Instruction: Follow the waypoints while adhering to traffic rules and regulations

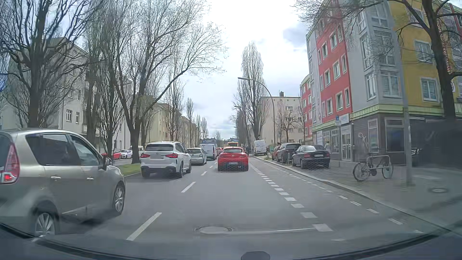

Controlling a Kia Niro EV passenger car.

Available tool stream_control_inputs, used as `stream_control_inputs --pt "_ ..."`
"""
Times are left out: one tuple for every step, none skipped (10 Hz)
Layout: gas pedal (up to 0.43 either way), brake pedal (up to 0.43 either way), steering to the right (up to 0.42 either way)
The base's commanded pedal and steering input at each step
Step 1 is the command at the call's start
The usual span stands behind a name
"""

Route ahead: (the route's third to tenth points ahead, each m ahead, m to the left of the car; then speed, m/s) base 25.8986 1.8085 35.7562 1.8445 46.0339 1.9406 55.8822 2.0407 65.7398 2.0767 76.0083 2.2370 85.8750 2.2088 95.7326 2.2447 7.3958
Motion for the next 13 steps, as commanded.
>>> stream_control_inputs --pt "0.228 0.000 0.005" --pt "0.228 0.000 0.004" --pt "0.228 0.000 0.003" --pt "0.228 0.000 0.001" --pt "0.220 0.000 0.001" --pt "0.220 0.000 0.000" --pt "0.220 0.000 0.000" --pt "0.189 0.000 0.000" --pt "0.177 0.000 0.000" --pt "0.169 0.000 0.000" --pt "0.157 0.000 0.000" --pt "0.150 0.000 0.000" --pt "0.079 0.000 0.000"
